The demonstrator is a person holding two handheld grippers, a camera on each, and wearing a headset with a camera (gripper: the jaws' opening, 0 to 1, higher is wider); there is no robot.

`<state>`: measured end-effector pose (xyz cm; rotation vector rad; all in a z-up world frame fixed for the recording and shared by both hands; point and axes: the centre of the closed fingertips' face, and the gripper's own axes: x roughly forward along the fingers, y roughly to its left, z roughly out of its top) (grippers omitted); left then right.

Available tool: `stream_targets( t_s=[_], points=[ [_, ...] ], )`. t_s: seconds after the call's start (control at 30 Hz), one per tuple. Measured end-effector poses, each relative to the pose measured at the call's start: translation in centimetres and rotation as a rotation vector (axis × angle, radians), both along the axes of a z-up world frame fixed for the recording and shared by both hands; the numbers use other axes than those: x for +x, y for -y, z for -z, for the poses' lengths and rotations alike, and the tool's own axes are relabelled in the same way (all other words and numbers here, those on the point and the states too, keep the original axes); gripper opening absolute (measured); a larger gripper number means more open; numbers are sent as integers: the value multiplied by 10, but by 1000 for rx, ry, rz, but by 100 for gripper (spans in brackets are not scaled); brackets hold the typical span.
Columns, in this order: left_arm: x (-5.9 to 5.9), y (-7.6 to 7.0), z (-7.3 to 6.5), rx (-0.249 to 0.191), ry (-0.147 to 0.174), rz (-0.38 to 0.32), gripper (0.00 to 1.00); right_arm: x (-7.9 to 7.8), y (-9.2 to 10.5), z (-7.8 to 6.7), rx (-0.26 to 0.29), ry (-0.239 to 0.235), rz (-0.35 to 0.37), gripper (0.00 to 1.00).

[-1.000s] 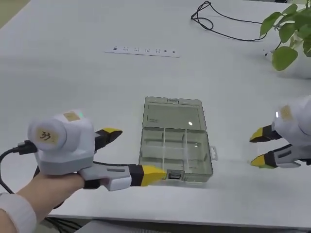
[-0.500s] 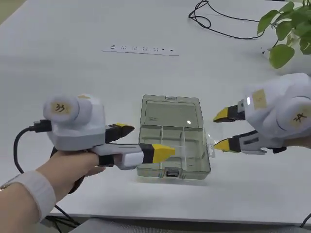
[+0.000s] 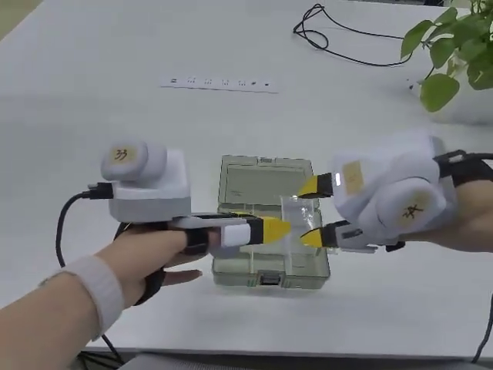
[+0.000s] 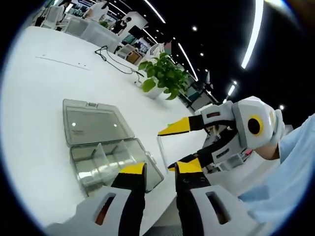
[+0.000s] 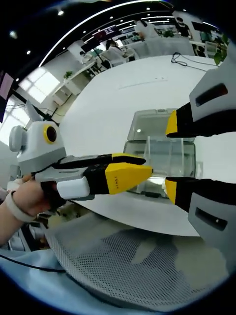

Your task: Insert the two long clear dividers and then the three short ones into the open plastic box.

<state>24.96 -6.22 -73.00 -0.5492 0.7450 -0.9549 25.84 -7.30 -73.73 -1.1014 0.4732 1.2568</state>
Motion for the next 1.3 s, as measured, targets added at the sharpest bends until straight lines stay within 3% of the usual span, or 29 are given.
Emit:
stream_targets(
  t_s=[0.4,0.53,0.63,0.7,0.87,1.0,1.13,1.27,1.3],
  points=[
    [0,3,4,-42,-73,-17,0,-6,-12,-2,-3,17,-25,32],
    [1,3,3,-55,-91,-21,0,-6,-13,-3,-9,26,-31,32],
    [-1,3,1,-99,-126,-33,0,-7,-13,-5,-12,37,-41,32],
    [-2,2,1,-101,-115,-33,0,-8,-14,-6,-15,46,-48,32],
    [-3,0,0,-134,-146,-49,0,-9,-16,-7,-17,66,-73,32],
    [-4,-2,0,-128,-138,-51,0,-10,-17,-7,-19,62,-98,34],
    [-3,-6,-2,-133,-112,-57,0,-11,-21,-13,46,-6,-68,46],
    [-4,-8,-4,-116,-67,-28,0,-6,-17,-25,112,-75,-8,46],
    [-4,-8,-6,-114,-43,-15,0,-7,-17,-26,123,-95,-8,46]
  ],
)
